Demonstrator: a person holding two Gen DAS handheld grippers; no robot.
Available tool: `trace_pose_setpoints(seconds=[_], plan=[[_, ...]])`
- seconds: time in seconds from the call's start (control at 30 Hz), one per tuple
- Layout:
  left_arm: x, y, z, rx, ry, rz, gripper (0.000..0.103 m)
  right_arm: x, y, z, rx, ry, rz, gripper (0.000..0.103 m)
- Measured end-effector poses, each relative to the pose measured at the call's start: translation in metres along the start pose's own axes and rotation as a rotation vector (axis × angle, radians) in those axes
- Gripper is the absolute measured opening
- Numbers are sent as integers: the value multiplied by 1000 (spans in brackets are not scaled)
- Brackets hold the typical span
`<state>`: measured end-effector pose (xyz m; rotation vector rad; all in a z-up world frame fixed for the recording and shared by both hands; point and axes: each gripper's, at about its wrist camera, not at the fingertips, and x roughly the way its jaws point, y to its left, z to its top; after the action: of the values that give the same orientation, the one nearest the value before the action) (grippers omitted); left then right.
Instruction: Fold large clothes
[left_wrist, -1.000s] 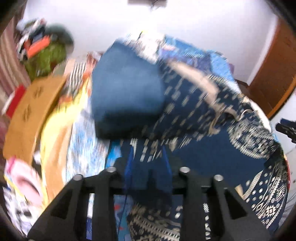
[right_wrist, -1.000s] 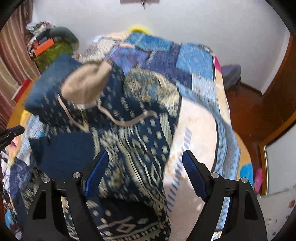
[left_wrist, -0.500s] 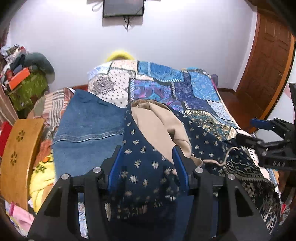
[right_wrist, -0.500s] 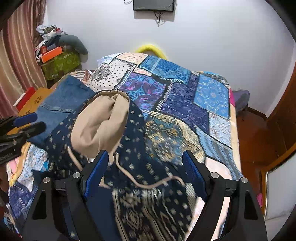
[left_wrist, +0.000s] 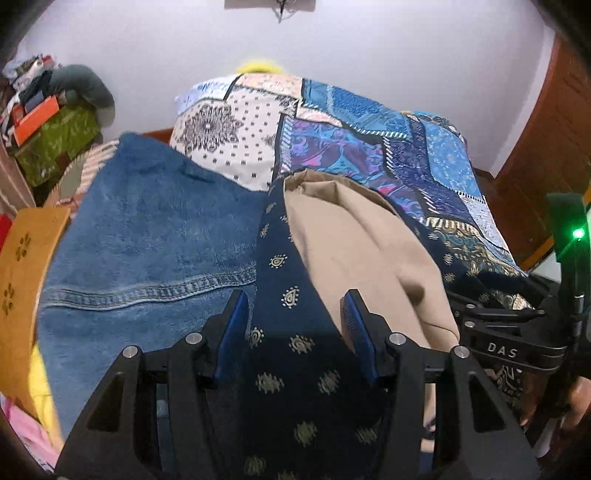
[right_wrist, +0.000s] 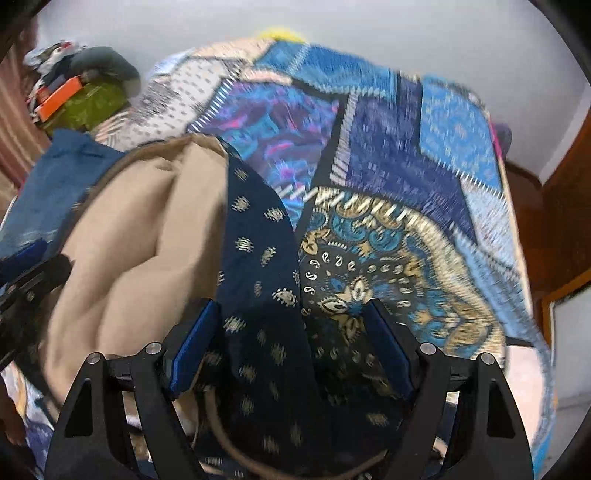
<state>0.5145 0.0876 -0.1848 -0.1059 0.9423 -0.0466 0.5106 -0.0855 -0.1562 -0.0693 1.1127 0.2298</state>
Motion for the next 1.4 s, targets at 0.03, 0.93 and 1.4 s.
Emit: trace_pose_setpoints(seconds=[0.03, 0.93, 1.4], plan=[[5, 3, -1, -15, 5, -8, 53, -1, 0, -1, 6, -16, -3, 78], [-124, -24, -51, 50, -81, -87, 9, -150, -5, -56, -67, -182, 98, 2], [-141, -18, -124, 89, -10, -65, 9, -182, -12, -111, -171, -214, 67, 3]])
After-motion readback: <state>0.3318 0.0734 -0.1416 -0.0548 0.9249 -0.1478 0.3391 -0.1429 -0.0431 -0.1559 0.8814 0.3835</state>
